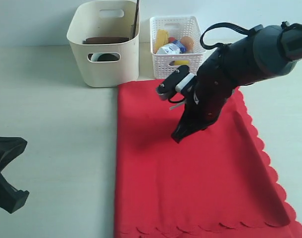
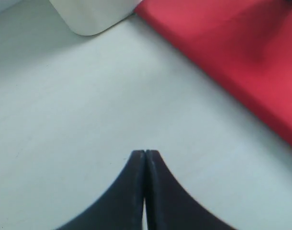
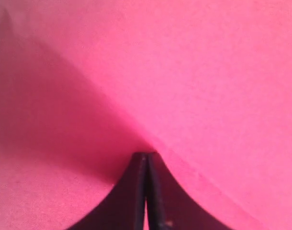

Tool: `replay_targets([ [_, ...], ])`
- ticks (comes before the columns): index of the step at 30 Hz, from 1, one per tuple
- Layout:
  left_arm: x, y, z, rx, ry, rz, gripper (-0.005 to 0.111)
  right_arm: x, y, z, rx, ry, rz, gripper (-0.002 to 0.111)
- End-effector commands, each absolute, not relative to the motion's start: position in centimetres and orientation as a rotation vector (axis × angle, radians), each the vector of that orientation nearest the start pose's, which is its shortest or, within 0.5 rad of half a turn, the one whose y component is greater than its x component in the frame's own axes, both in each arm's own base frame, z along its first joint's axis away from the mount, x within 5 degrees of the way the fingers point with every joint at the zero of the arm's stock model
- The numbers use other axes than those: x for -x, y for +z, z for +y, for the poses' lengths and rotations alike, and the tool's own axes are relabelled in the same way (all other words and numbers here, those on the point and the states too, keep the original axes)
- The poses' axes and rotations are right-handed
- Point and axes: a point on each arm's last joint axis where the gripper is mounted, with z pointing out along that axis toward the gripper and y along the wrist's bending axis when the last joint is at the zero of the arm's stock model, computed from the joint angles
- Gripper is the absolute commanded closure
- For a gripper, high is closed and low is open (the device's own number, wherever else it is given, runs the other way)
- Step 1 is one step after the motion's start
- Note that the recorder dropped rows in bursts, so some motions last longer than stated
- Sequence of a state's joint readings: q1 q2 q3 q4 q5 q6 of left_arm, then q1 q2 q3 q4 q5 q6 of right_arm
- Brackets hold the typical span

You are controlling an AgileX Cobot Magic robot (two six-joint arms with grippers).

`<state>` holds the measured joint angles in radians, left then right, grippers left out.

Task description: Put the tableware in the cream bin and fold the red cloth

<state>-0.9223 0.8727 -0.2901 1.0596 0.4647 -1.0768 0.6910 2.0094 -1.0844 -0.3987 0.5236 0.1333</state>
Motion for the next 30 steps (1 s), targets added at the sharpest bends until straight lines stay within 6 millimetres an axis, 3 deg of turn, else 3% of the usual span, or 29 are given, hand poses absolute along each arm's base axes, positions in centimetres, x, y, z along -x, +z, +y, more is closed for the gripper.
replay_targets([
  [1, -11.3, 20.7, -8.9, -0.743, -0.067, 2.107, 0.106, -28.3, 8.7, 17.5, 1.214, -0.659, 2.689, 0.108],
  [3, -11.3, 20.7, -8.9, -0.739, -0.071, 2.111, 0.106, -29.1, 8.3, 15.2, 1.136, -0.709, 2.72, 0.108],
  [11, -11.3, 20.7, -9.0, -0.736, -0.086, 2.113, 0.106, -32.6, 8.1, 8.8, 0.738, -0.589, 2.814, 0.108],
  [21, -11.3, 20.7, -9.0, -0.737, -0.088, 2.112, 0.106, -34.4, 8.1, 6.6, 0.544, -0.419, 2.78, 0.108],
  [30, -11.3, 20.7, -9.0, -0.737, -0.088, 2.112, 0.106, -35.6, 9.1, 2.4, 0.296, -0.553, 2.858, 0.108],
])
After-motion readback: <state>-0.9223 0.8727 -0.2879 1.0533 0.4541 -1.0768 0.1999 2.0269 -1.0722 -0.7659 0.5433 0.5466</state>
